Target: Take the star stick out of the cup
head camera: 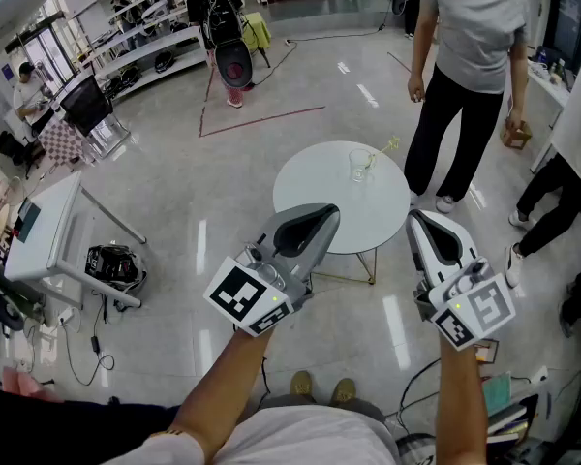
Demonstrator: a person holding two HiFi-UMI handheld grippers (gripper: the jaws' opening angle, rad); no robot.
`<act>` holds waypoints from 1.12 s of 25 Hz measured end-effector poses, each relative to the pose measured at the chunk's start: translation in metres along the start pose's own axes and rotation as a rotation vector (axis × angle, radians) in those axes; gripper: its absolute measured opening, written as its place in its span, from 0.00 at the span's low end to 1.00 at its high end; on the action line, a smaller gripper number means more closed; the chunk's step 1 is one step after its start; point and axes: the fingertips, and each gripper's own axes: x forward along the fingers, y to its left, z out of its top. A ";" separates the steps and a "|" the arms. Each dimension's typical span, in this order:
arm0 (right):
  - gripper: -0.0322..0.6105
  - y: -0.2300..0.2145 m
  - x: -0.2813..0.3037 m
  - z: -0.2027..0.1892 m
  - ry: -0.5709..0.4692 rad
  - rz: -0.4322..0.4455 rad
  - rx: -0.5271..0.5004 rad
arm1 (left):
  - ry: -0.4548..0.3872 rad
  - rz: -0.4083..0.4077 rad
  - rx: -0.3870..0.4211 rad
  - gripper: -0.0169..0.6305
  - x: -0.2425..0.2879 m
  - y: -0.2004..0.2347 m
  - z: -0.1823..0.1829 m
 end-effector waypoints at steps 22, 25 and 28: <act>0.07 -0.022 -0.004 -0.012 0.001 -0.006 0.052 | 0.016 0.032 -0.003 0.05 0.008 0.000 -0.011; 0.07 -0.024 -0.004 -0.016 0.007 -0.003 0.058 | 0.019 0.040 -0.004 0.05 0.008 0.001 -0.014; 0.07 -0.033 -0.006 -0.022 0.015 0.004 0.059 | 0.023 0.048 -0.004 0.05 0.014 0.001 -0.021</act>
